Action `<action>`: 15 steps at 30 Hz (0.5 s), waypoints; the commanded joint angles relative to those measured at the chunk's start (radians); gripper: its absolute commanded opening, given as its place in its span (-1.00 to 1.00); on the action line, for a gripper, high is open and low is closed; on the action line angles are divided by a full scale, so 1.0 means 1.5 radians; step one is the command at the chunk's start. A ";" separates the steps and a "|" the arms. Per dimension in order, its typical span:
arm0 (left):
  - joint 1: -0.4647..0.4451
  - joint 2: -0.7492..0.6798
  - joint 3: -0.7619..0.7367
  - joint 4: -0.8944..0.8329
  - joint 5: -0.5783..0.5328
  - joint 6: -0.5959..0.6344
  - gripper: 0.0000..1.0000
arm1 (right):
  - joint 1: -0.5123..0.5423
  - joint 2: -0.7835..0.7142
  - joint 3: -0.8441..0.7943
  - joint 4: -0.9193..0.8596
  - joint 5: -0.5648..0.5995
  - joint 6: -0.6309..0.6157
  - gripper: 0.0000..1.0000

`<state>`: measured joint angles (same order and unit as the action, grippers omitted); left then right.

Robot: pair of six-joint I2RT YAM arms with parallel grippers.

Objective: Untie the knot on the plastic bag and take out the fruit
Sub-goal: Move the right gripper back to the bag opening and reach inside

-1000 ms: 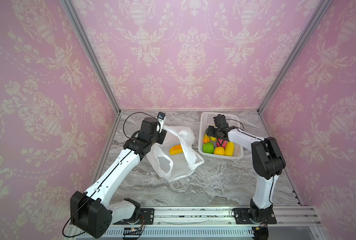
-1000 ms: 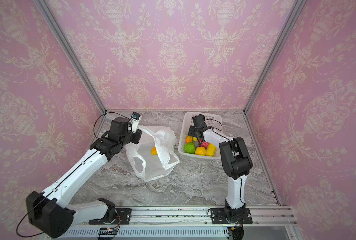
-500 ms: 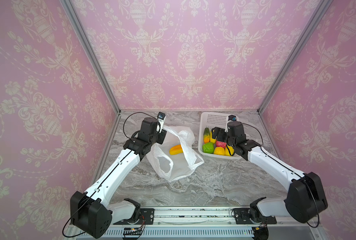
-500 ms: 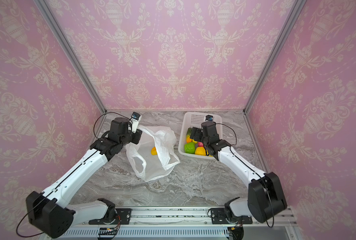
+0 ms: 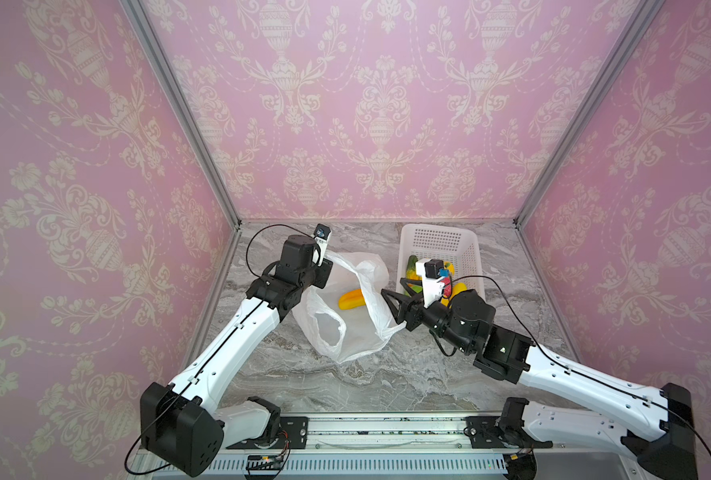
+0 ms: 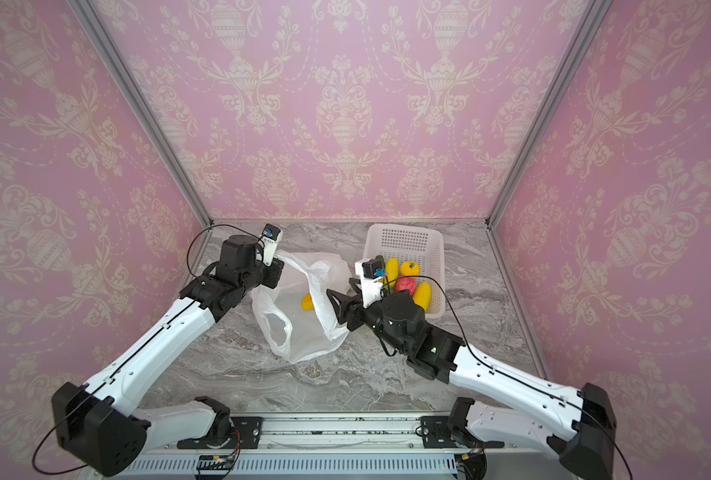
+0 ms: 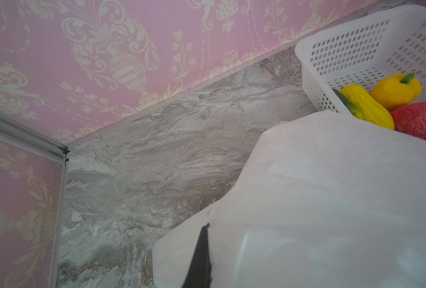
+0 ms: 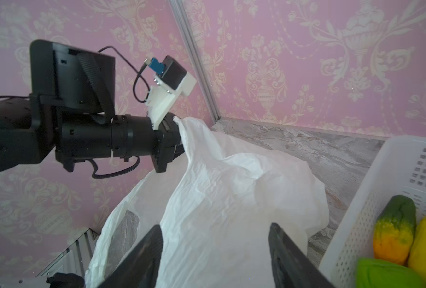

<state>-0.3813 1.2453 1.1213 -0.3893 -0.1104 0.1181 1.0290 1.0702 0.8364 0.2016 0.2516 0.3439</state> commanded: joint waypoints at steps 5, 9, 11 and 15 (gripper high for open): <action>0.006 -0.010 0.015 -0.010 0.015 -0.005 -0.92 | 0.119 0.183 0.052 0.145 0.088 -0.026 0.17; 0.006 -0.013 0.015 -0.010 0.016 -0.007 -0.92 | 0.123 0.271 0.087 0.165 0.085 0.032 0.14; 0.006 -0.014 0.015 -0.010 0.017 -0.006 -0.92 | 0.123 0.305 0.111 0.141 0.115 0.056 0.11; 0.006 -0.014 0.015 -0.010 0.018 -0.007 -0.92 | 0.122 0.342 0.147 0.090 0.166 0.086 0.12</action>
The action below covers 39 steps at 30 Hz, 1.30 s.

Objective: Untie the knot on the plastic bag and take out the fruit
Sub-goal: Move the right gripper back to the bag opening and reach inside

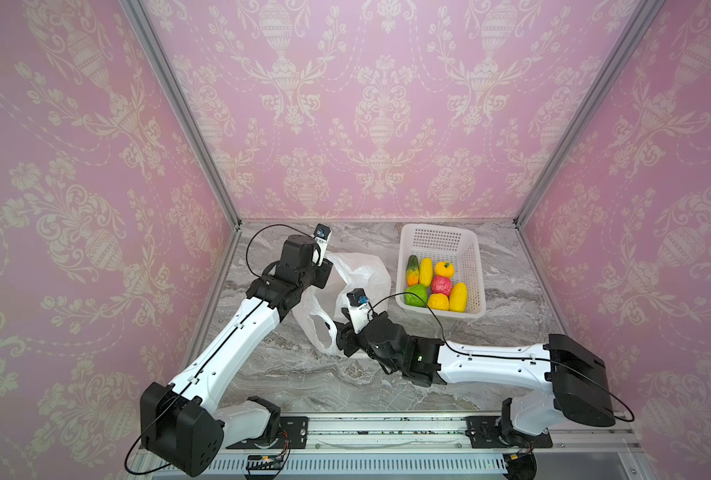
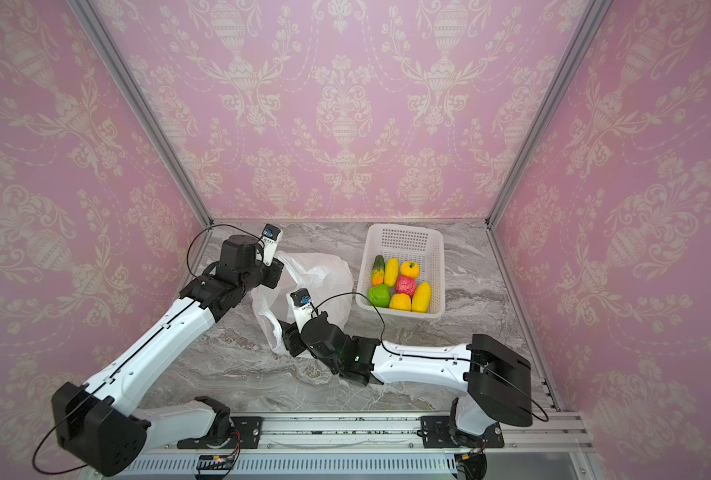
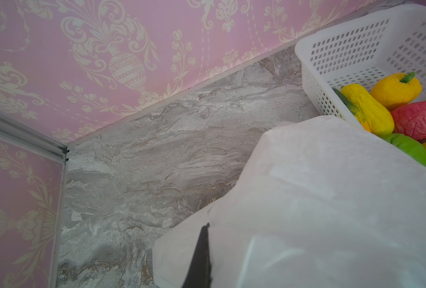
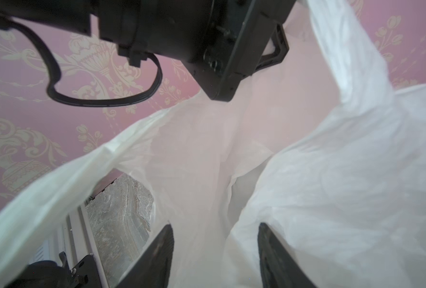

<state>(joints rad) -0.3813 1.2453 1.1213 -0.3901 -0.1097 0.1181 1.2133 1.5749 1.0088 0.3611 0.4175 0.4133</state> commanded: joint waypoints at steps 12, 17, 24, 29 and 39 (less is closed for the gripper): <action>0.006 -0.014 0.015 -0.010 0.015 -0.008 -0.92 | 0.089 -0.120 -0.024 0.030 0.107 -0.115 0.37; 0.006 -0.014 0.015 -0.010 0.018 -0.008 -0.92 | 0.117 -0.084 -0.010 0.046 0.109 -0.099 0.33; 0.006 -0.018 0.016 -0.011 0.021 -0.013 -0.92 | 0.111 -0.014 0.022 0.046 0.182 -0.072 0.28; 0.006 -0.020 0.015 -0.010 0.023 -0.012 -0.92 | 0.109 -0.048 -0.020 0.094 0.160 -0.093 0.52; 0.006 -0.020 0.012 -0.007 0.016 -0.008 -0.92 | 0.108 -0.230 -0.139 0.143 0.084 -0.168 0.58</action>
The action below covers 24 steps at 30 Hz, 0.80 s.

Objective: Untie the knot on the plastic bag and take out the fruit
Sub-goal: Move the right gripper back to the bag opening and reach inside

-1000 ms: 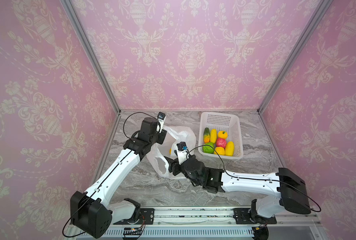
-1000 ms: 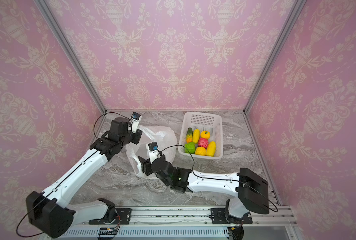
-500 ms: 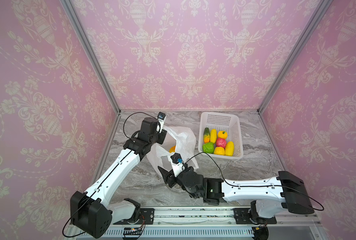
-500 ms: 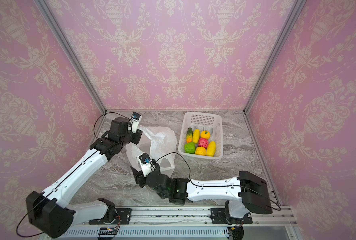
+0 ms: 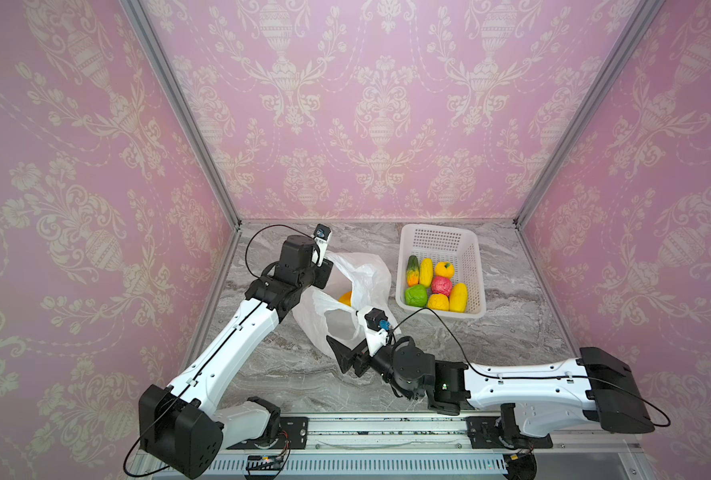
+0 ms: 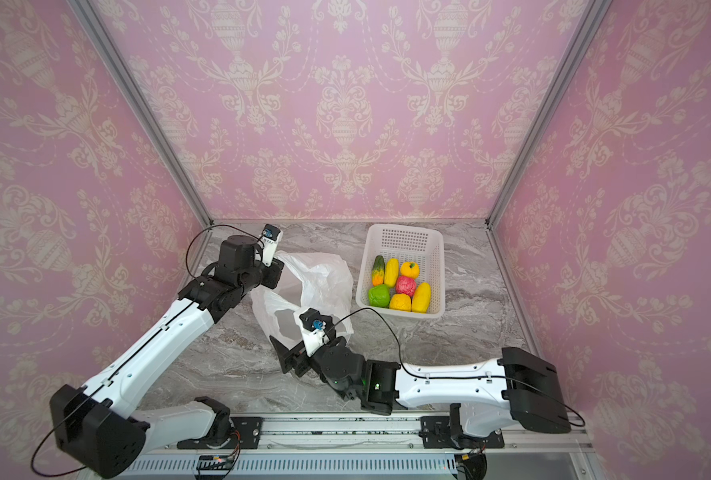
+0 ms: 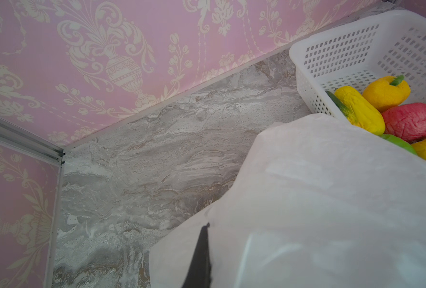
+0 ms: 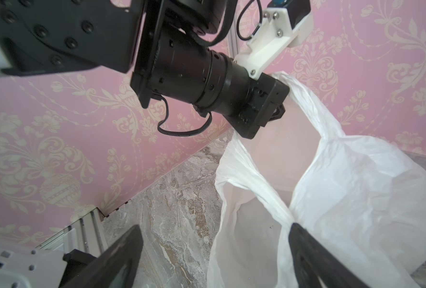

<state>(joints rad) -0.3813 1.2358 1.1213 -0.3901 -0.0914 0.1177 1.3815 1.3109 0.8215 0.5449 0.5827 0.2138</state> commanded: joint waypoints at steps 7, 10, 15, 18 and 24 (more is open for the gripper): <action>0.006 -0.003 0.023 -0.014 0.018 -0.017 -0.95 | 0.000 -0.134 -0.081 -0.075 -0.023 -0.052 -0.10; 0.006 -0.007 0.019 -0.010 0.014 -0.014 -0.94 | 0.023 -0.137 -0.108 -0.086 -0.048 -0.059 -0.20; 0.006 -0.001 0.018 -0.013 0.000 -0.005 -0.94 | 0.085 -0.087 -0.144 -0.069 -0.020 -0.055 -0.34; 0.006 -0.005 0.021 -0.014 0.005 -0.006 -0.94 | 0.096 -0.027 -0.156 -0.077 -0.002 -0.003 -0.44; 0.006 -0.016 0.017 -0.006 0.010 -0.008 -0.92 | 0.097 0.066 -0.138 -0.075 0.078 0.057 -0.50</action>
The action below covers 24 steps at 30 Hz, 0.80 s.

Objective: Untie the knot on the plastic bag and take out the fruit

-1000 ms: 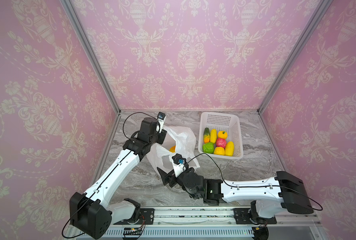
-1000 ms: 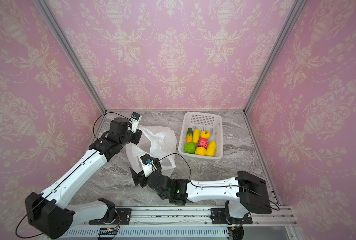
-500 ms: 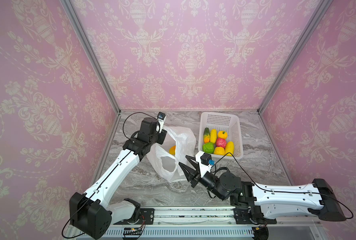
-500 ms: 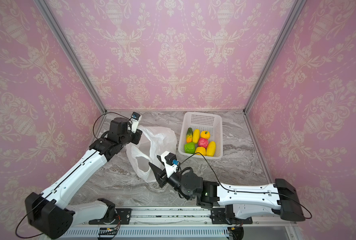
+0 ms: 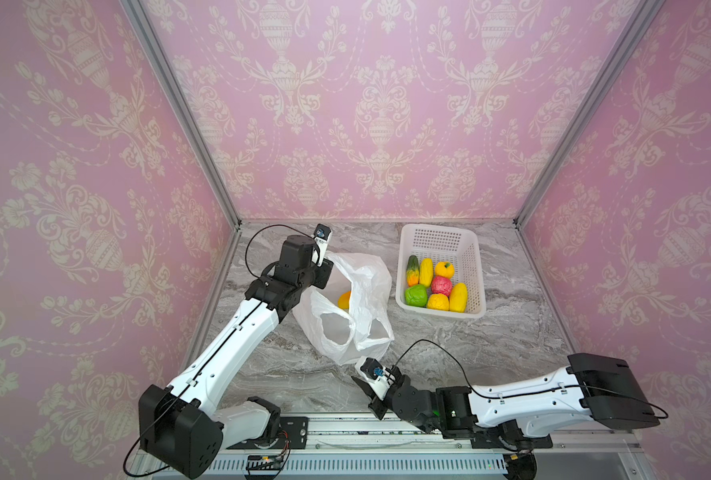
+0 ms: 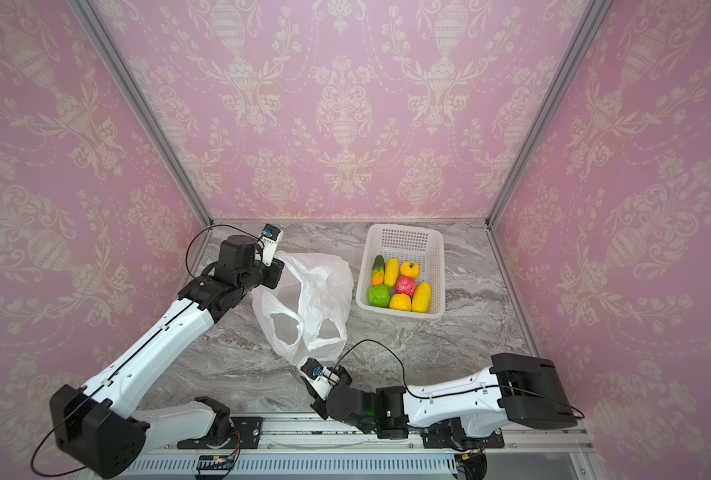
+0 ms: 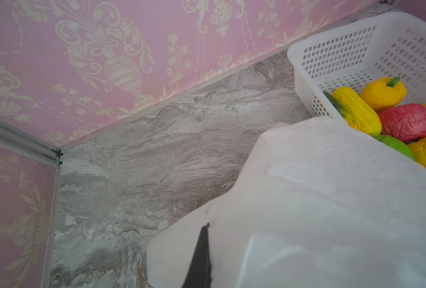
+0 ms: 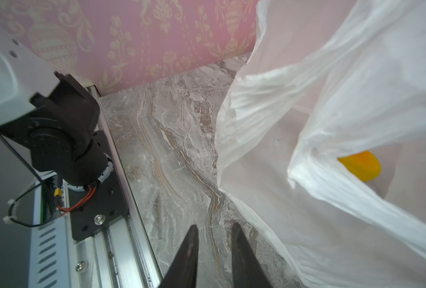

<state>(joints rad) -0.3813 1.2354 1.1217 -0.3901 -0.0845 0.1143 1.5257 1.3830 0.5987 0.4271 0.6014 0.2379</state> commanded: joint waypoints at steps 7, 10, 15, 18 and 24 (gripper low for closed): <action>0.006 -0.016 0.019 -0.008 0.015 -0.013 -0.93 | -0.106 0.076 0.062 -0.016 0.103 0.118 -0.50; 0.006 -0.017 0.022 -0.009 0.024 -0.020 -0.94 | -0.132 0.104 0.105 -0.044 0.109 0.150 -0.38; 0.005 -0.018 0.026 -0.008 0.050 -0.036 -0.95 | -0.159 0.160 0.196 -0.133 0.129 0.267 0.00; 0.005 -0.015 0.028 -0.008 0.056 -0.040 -0.96 | -0.179 0.196 0.241 -0.157 0.139 0.317 0.34; 0.003 -0.014 0.030 -0.008 0.068 -0.044 -0.98 | -0.238 0.291 0.341 -0.218 0.104 0.427 0.79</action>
<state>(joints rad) -0.3813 1.2304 1.1347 -0.3901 -0.0154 0.0723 1.2064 1.7676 1.0477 0.1917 0.7708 0.7460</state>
